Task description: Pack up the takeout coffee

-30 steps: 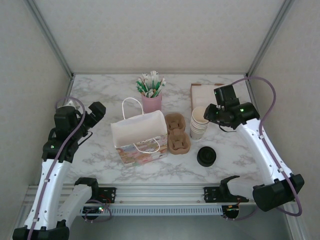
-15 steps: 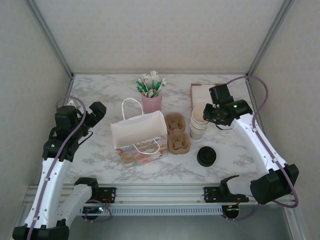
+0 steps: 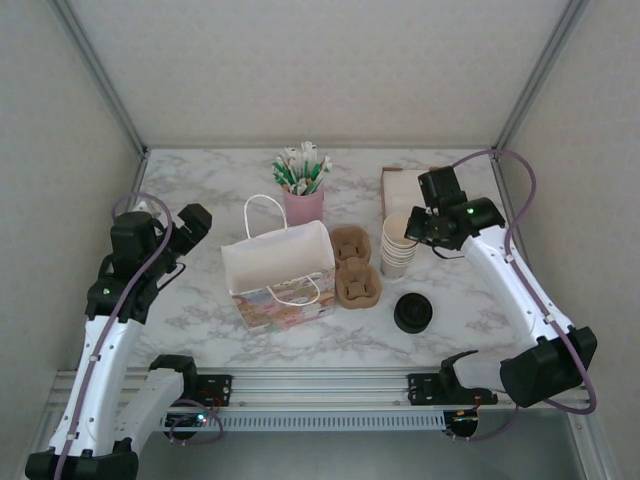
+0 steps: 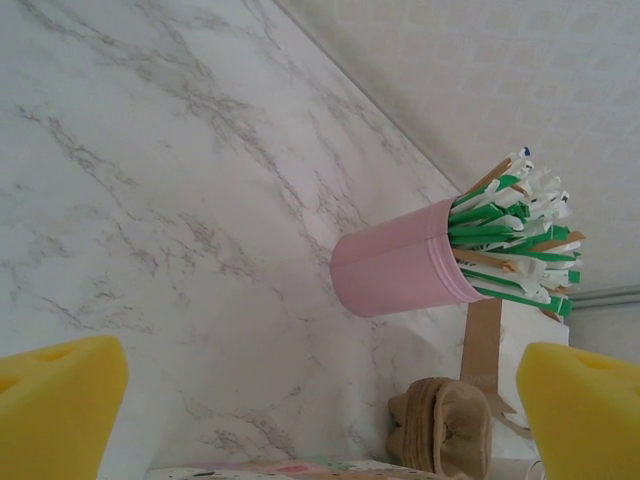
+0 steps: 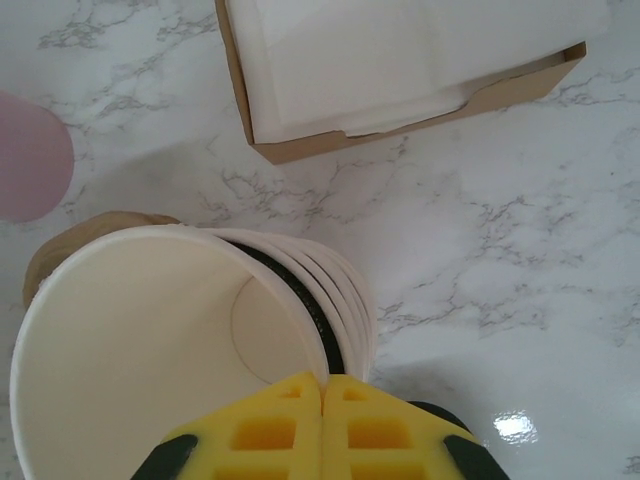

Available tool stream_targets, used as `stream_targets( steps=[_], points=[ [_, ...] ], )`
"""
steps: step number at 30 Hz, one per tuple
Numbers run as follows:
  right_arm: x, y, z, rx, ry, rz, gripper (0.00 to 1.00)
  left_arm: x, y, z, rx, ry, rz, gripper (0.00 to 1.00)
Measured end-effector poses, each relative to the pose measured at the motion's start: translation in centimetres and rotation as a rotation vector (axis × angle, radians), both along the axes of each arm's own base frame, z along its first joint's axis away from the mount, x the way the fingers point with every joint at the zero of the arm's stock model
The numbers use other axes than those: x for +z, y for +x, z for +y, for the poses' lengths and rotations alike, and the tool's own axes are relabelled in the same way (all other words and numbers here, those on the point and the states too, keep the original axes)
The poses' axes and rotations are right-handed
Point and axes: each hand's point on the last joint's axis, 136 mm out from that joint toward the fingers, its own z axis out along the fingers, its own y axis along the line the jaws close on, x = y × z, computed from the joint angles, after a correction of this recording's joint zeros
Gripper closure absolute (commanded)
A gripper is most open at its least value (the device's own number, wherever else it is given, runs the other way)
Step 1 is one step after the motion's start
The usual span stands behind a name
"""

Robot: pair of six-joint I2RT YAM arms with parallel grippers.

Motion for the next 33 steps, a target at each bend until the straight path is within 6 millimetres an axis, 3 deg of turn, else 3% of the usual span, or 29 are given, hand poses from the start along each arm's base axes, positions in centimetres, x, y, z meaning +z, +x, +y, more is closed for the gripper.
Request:
stream_targets(
  steps=[14, 24, 28, 33],
  points=[
    [7.5, 0.6, 0.3, 0.008, 0.063, -0.165, 1.0, -2.6, -0.1, 1.1, 0.068, 0.01, 0.058, 0.0],
    [13.0, -2.7, 0.5, 0.073, 0.142, -0.264, 1.0, -4.4, -0.4, 1.6, 0.109, 0.008, 0.091, 0.0],
    [13.6, -4.9, 2.3, 0.162, 0.179, -0.259, 1.0, -5.0, -0.6, 1.9, 0.126, 0.008, 0.102, 0.0],
    [12.0, -7.6, 4.5, 0.257, 0.192, -0.192, 1.0, -5.7, -1.1, 2.2, 0.156, -0.005, 0.105, 0.0]
  ],
)
